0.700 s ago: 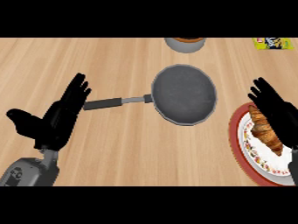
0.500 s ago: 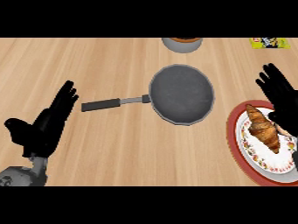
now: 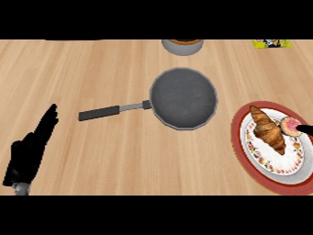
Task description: Pick the croissant from the plate and place it in the pan
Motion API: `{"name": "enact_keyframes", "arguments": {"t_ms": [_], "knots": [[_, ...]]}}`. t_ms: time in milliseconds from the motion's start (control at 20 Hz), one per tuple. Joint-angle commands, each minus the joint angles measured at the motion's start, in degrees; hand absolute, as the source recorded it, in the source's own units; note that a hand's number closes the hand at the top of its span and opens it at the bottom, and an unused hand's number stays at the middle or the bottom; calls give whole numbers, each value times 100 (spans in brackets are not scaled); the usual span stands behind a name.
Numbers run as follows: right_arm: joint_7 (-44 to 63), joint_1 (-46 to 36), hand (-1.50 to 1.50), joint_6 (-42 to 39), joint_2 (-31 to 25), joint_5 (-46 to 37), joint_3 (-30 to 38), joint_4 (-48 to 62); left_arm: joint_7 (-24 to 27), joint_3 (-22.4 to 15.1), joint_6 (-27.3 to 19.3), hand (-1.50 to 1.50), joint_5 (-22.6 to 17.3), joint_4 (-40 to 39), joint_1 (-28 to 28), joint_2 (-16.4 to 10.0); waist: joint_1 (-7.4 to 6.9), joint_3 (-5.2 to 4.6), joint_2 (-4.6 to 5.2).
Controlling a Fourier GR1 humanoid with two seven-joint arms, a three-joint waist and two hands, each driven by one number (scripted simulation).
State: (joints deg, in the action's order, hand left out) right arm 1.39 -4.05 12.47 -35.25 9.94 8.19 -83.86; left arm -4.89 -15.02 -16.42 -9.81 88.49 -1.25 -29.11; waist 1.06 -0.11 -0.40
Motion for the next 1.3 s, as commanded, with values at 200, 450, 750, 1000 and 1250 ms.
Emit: {"name": "enact_keyframes", "arguments": {"t_ms": [200, 450, 750, 1000, 1250], "knots": [[473, 775, -150, -638, -1637, -1095, -75, -434, 72, 39, -13, 0, 193, 48, -256, -81, -55, 0, 22], [1295, 679, -150, -1375, -1888, -1213, -573, -1170, -80, 151, 194, 0, 150, 188, -218, -163, -100, 2, 27], [2636, -523, -150, -2259, -1923, -1038, -1164, -1477, -146, -47, 21, 0, 511, 74, 31, 220, -221, 4, 57], [3351, -828, -150, -2644, -1631, -1362, -1470, -1388, -195, 100, 198, 0, 538, 447, -362, 114, -187, 10, 41], [4539, -1407, -150, -2848, -997, -1647, -2249, -1582, -294, 20, 160, 0, 697, 408, -229, 343, -192, 8, 43]]}}
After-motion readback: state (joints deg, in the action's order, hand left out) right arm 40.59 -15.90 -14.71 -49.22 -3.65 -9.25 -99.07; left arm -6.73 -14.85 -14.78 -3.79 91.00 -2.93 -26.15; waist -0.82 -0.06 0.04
